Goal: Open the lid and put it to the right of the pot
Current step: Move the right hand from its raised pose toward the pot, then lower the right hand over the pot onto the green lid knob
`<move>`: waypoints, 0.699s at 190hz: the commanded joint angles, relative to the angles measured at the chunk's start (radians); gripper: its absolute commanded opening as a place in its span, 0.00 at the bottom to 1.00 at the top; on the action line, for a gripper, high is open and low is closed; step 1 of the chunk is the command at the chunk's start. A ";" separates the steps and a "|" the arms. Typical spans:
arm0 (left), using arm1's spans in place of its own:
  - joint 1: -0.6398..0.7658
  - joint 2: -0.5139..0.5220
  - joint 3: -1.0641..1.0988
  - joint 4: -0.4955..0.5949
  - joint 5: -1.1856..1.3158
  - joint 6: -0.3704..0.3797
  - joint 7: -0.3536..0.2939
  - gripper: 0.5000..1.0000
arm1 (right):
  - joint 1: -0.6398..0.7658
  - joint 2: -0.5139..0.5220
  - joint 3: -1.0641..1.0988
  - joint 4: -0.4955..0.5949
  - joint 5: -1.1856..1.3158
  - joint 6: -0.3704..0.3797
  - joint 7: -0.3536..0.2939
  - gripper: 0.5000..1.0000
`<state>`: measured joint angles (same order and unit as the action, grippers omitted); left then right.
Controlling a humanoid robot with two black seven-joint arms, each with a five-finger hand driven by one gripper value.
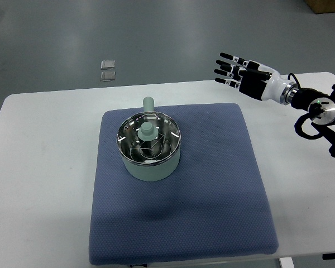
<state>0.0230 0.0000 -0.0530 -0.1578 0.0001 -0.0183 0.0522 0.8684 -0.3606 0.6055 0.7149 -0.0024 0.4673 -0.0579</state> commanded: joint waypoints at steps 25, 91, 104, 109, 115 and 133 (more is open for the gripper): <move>0.000 0.000 0.001 0.000 0.000 0.000 0.000 1.00 | 0.029 0.003 -0.003 0.005 -0.128 0.132 -0.002 0.86; 0.000 0.000 -0.001 0.000 0.000 0.000 0.000 1.00 | 0.118 -0.008 0.002 0.144 -0.720 0.144 0.148 0.86; 0.002 0.000 0.001 0.000 0.000 0.000 0.000 1.00 | 0.136 -0.011 0.002 0.195 -0.809 0.144 0.161 0.86; 0.000 0.000 0.001 0.000 0.000 0.000 0.000 1.00 | 0.143 -0.004 0.002 0.215 -0.858 0.144 0.165 0.86; 0.000 0.000 0.001 0.000 0.000 0.000 0.000 1.00 | 0.147 0.000 0.002 0.224 -0.893 0.144 0.168 0.86; 0.000 0.000 0.001 0.000 0.000 0.000 0.000 1.00 | 0.170 0.006 0.000 0.270 -1.074 0.144 0.208 0.86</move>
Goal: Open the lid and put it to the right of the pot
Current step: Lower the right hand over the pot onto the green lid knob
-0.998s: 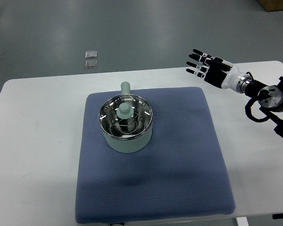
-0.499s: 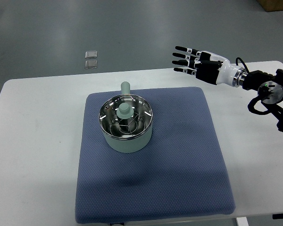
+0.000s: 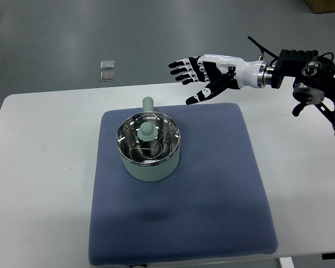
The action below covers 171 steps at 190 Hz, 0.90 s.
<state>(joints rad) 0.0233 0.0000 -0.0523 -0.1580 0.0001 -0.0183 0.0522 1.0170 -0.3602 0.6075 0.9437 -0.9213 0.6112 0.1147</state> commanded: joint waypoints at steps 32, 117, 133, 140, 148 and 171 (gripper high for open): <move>0.000 0.000 0.000 0.000 0.000 0.000 0.000 1.00 | 0.063 0.032 -0.017 0.070 -0.505 0.000 0.158 0.86; 0.000 0.000 0.000 0.000 0.000 0.000 0.000 1.00 | 0.209 0.201 -0.184 0.125 -0.820 0.000 0.160 0.86; 0.000 0.000 0.000 0.000 0.000 0.000 0.000 1.00 | 0.226 0.202 -0.226 0.124 -0.852 0.000 0.155 0.86; 0.000 0.000 0.000 0.000 0.000 0.000 0.000 1.00 | 0.236 0.204 -0.236 0.121 -0.860 0.000 0.154 0.86; 0.000 0.000 0.000 0.000 0.000 0.000 0.000 1.00 | 0.242 0.205 -0.239 0.115 -0.863 0.000 0.154 0.86; 0.000 0.000 0.000 0.000 0.000 0.000 0.000 1.00 | 0.258 0.219 -0.250 0.101 -0.866 -0.011 0.154 0.86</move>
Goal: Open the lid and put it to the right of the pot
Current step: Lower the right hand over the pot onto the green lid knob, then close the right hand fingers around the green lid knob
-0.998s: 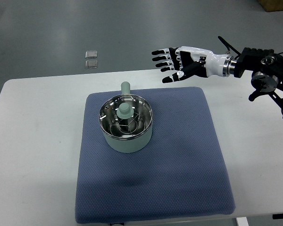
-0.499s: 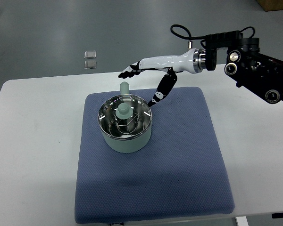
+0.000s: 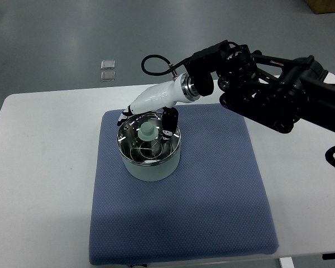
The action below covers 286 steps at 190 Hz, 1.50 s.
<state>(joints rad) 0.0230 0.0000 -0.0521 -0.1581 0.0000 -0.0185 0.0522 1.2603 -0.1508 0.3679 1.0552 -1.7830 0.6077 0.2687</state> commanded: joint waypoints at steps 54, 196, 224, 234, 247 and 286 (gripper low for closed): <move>0.000 0.000 0.000 0.000 0.000 0.000 0.000 1.00 | -0.009 0.016 -0.023 -0.023 -0.004 -0.094 0.000 0.82; 0.000 0.000 0.000 0.000 0.000 0.000 0.000 1.00 | -0.019 0.013 -0.092 -0.055 -0.004 -0.137 0.001 0.48; 0.000 0.000 0.000 0.000 0.000 0.000 0.000 1.00 | -0.021 0.008 -0.090 -0.055 -0.003 -0.143 0.003 0.48; 0.000 0.000 0.000 0.000 0.000 0.000 0.000 1.00 | -0.021 0.008 -0.090 -0.055 -0.003 -0.143 0.003 0.48; 0.000 0.000 0.000 0.000 0.000 0.000 0.000 1.00 | -0.019 0.007 -0.089 -0.055 -0.001 -0.149 0.003 0.47; 0.000 0.000 0.000 0.000 0.000 0.000 0.000 1.00 | -0.018 0.001 -0.084 -0.055 0.001 -0.149 0.004 0.46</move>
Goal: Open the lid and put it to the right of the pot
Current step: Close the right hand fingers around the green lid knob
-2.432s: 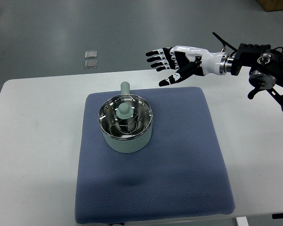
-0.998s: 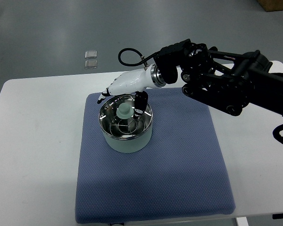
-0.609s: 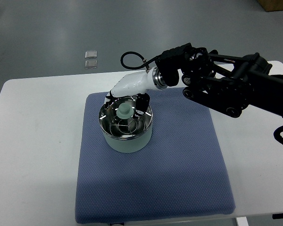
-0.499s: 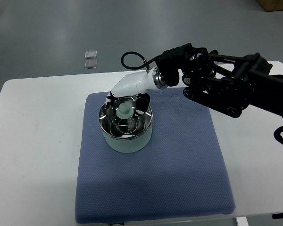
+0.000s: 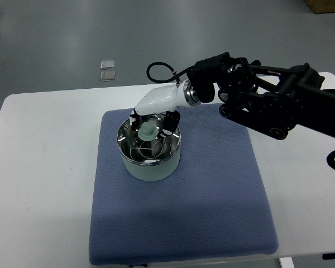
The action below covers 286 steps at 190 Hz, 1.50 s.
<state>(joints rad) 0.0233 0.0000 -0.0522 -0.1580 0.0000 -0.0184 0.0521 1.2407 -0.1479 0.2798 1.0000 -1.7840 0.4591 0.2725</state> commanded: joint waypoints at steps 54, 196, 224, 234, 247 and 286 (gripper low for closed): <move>0.000 0.000 0.000 0.000 0.000 0.000 0.000 1.00 | 0.002 -0.005 0.013 0.002 0.011 0.000 0.002 0.46; 0.000 0.000 0.000 0.000 0.000 0.000 0.000 1.00 | -0.018 -0.001 0.012 0.002 0.012 -0.005 0.005 0.23; 0.001 0.000 0.000 0.000 0.000 0.000 0.000 1.00 | -0.026 0.001 0.010 0.002 0.014 -0.005 0.005 0.22; 0.001 0.000 0.000 0.000 0.000 0.000 0.000 1.00 | -0.027 -0.002 0.012 0.002 0.014 -0.007 0.005 0.14; 0.000 0.000 0.000 0.000 0.000 0.000 0.000 1.00 | -0.027 -0.004 0.013 0.002 0.017 -0.007 0.007 0.07; 0.000 0.000 0.000 0.000 0.000 0.000 0.000 1.00 | -0.026 -0.007 0.018 0.002 0.029 -0.025 0.010 0.00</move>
<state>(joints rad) 0.0231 0.0000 -0.0522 -0.1580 0.0000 -0.0184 0.0521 1.2138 -0.1534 0.2944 1.0018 -1.7651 0.4476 0.2807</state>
